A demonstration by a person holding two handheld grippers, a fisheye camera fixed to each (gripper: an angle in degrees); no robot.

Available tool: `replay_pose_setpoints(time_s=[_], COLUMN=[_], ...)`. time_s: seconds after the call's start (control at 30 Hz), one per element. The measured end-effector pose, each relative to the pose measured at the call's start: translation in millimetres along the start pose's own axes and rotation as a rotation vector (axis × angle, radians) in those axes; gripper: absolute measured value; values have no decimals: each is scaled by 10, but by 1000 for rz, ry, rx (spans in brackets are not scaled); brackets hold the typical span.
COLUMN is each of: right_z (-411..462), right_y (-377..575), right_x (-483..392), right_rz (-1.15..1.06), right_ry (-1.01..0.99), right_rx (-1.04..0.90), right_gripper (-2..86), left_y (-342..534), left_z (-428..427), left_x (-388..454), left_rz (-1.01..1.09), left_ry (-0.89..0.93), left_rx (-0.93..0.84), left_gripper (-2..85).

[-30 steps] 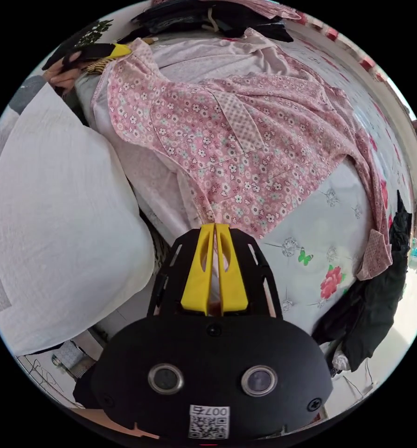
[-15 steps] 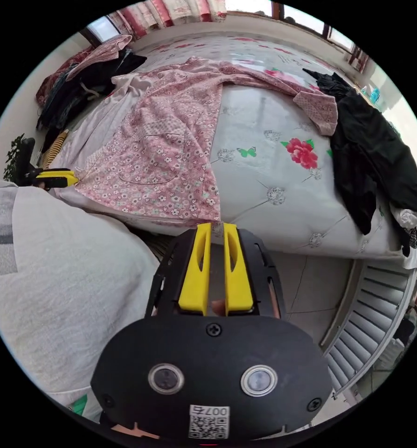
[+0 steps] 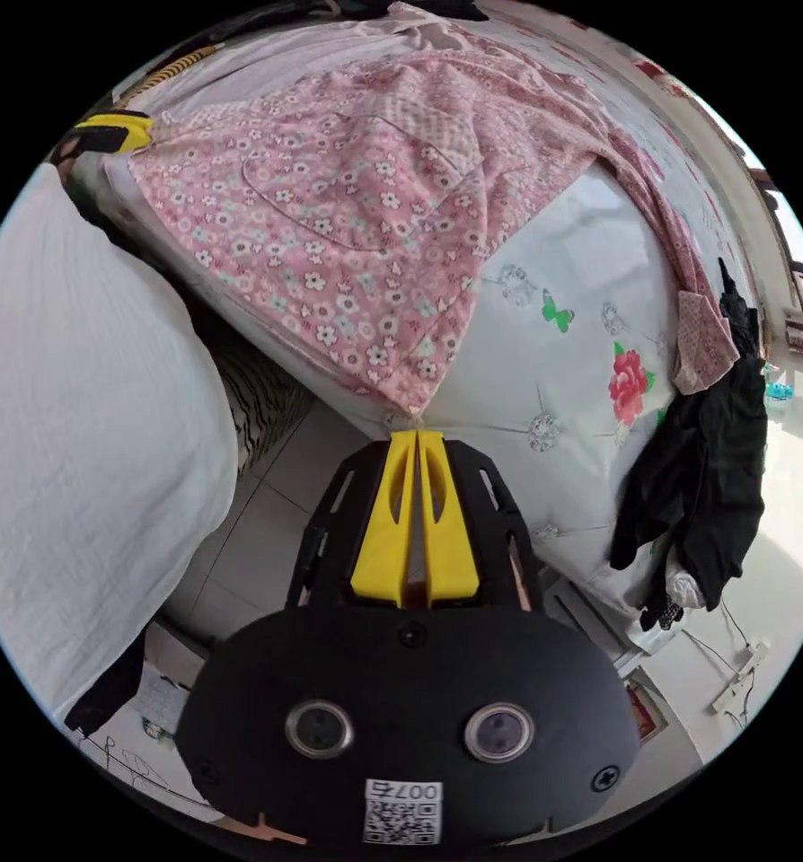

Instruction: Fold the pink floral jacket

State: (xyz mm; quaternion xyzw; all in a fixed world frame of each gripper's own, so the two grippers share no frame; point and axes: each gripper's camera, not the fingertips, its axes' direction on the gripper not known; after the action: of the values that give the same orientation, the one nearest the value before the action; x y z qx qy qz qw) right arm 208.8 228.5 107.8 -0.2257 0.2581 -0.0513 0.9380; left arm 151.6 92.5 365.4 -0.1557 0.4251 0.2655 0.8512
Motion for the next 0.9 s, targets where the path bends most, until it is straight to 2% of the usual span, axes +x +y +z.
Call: replay_pose_setpoints(time_s=[0.07, 0.13, 0.27, 0.4, 0.5, 0.73, 0.87, 0.9], right_z=[5, -270, -834, -1365, -1628, -1472, -1129, -1081], right_y=[159, 268, -95, -1174, -2072, -3803, -4157, -4159], right_x=[84, 312, 765, 1138, 1262, 1410, 1393, 1390], right_rz=[48, 153, 194, 70, -20, -41, -10, 27], right_ry=[-56, -63, -104, -201, -221, -226, -218, -150], right_rx=[8, 134, 352, 524, 578, 471, 349, 335], right_gripper=[-2, 0, 10, 18, 21, 29, 18, 11], left_y=[93, 215, 216, 66, 33, 26, 8, -1], left_z=[64, 94, 84, 75, 41, -54, -102, -121], left_x=[-107, -216, -251, -207, -199, -178, -147, -133], left_rz=[-58, -122, -152, -141, -166, -280, -299, -297], left_ry=[11, 36, 63, 27, 20, 34, 24, 16], left_rx=[-16, -1, 38, 49, 76, 146, 160, 158], left_gripper=[-2, -3, -3, -4, -4, -4, -3, -3])
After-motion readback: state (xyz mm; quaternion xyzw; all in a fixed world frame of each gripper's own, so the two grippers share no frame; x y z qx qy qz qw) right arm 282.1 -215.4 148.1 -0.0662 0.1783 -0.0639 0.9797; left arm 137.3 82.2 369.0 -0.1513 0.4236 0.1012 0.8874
